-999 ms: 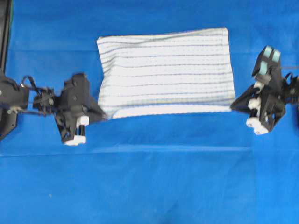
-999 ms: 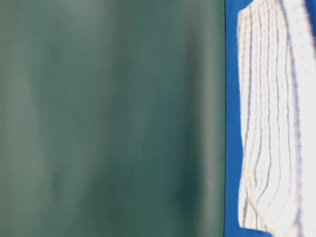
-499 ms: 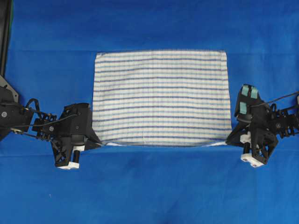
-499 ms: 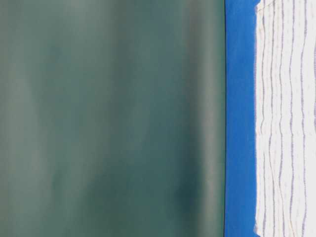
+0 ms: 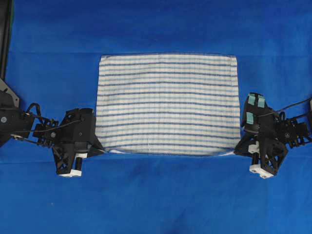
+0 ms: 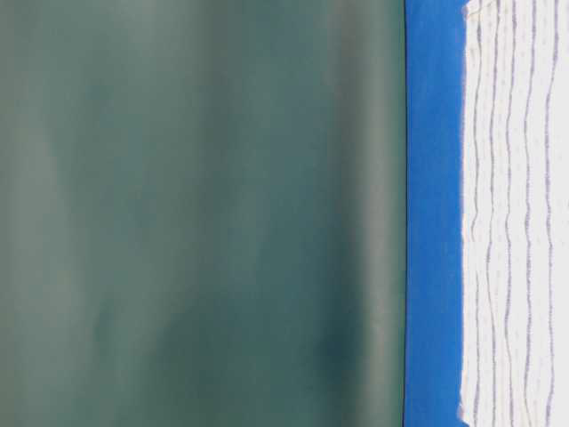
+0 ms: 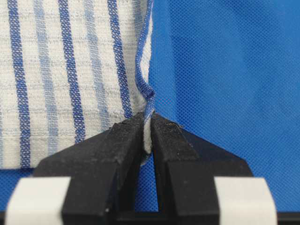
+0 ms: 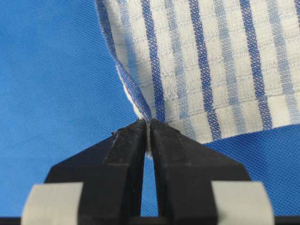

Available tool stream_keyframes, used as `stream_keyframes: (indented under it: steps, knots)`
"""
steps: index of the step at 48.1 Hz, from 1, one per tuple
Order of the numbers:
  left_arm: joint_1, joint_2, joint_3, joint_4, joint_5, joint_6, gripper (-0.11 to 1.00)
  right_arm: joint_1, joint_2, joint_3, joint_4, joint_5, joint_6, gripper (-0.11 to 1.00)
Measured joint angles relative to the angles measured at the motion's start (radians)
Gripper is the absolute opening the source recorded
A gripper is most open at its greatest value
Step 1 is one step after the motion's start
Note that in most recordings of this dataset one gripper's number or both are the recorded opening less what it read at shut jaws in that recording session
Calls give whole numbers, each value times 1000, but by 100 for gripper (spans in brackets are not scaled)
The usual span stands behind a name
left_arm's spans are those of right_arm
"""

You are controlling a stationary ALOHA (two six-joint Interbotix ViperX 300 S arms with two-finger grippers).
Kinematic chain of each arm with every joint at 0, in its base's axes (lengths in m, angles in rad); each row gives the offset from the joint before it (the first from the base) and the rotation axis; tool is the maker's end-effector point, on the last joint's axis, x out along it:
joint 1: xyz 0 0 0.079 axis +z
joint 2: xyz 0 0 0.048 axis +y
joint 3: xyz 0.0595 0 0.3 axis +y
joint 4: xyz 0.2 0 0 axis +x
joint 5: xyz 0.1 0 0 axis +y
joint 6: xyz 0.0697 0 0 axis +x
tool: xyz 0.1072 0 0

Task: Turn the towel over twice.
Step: 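Open both grippers to release the towel edge, then retract both grippers outward away from the towel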

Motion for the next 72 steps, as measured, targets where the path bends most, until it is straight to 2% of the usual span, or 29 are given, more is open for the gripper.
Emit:
stream_keyframes:
  steps: [5,10,16,19,20,26,37,45,50,55,59,65,72]
  knots:
    - [-2,-23,0,0,25,0,26,0,-2,-6,-2,15,-3,6]
    - [-2,-69,-3,0,72,5,50,2,-15,-18,-3,37,-9,11]
    - [-2,-137,-12,0,137,14,64,2,-51,-51,-26,74,-12,49]
    - [-2,-193,-18,0,166,21,64,0,-78,-66,-61,98,-12,65]
    - [0,-213,-21,0,170,25,63,0,-89,-71,-74,107,-14,67]
    - [26,-327,-28,0,184,61,63,-15,-169,-92,-166,152,-14,60]
    - [77,-517,-5,0,175,184,63,-109,-383,-91,-351,198,-14,61]
    - [160,-649,43,2,138,245,63,-195,-568,-60,-471,212,-14,61]
    - [213,-736,71,0,129,273,63,-250,-672,-43,-528,232,-14,61]
    - [267,-825,114,0,124,296,63,-304,-744,-14,-566,249,-12,61]
    - [302,-884,150,0,124,298,63,-345,-788,17,-578,249,-15,61]
    - [345,-956,202,0,124,296,63,-393,-825,66,-581,235,-15,61]
    - [367,-999,232,0,124,285,63,-402,-828,92,-581,198,-6,61]
